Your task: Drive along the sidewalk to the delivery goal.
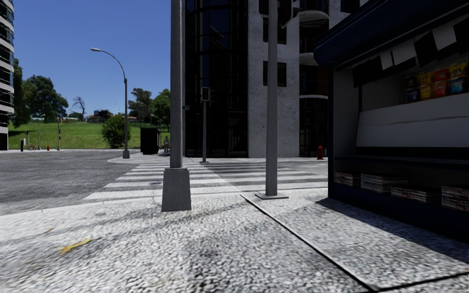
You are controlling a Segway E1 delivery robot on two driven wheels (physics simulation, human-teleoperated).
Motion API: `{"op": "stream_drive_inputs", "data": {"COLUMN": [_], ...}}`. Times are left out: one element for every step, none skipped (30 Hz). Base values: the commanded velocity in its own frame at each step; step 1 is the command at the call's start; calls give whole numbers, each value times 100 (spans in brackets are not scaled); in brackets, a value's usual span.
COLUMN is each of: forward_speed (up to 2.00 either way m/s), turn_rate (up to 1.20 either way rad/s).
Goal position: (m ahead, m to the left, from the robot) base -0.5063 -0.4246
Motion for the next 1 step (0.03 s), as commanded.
{"op": "stream_drive_inputs", "data": {"forward_speed": [0], "turn_rate": [0]}}
